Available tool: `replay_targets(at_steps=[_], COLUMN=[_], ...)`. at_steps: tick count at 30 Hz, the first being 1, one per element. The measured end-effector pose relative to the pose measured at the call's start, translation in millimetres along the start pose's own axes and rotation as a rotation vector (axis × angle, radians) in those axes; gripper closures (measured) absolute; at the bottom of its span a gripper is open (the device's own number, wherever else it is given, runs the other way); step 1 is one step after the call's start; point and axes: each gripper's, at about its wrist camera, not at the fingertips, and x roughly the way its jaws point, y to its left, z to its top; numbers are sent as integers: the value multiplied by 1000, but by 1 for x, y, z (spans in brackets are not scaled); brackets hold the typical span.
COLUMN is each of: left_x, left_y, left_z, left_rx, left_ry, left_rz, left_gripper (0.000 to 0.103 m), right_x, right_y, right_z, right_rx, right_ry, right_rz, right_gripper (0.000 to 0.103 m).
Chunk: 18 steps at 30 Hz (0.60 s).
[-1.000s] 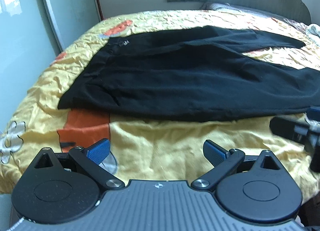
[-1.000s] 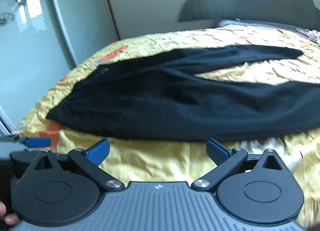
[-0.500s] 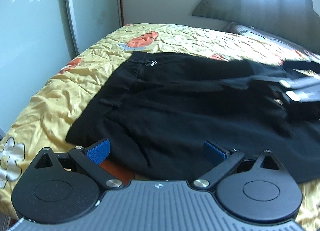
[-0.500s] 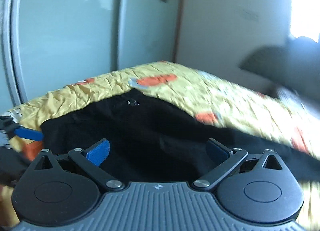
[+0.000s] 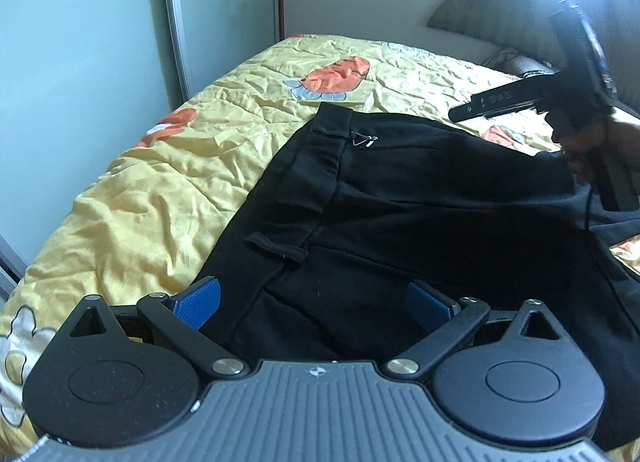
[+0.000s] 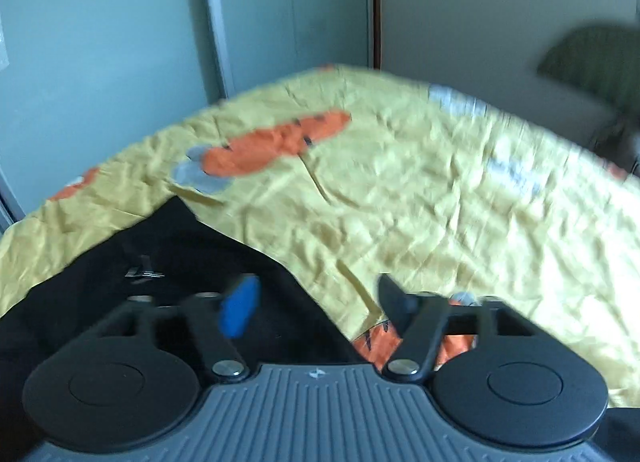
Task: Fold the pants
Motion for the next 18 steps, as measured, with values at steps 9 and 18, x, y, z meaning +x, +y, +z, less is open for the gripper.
replay_targets(at_steps=[9,18], left_x=[26,64], left_y=[-5,-6], left_z=[41,109], left_rx=[8,-96], left_ry=[-7,-5], left_rz=[33,-42], left_gripper=[2,3], right_x=[25,-14], right_y=[-7,132], right_z=[-3,-68], right_rx=[-67,-1022], right_ry=[99,-229], right_rz=[214,-425], right_gripper=[90,94])
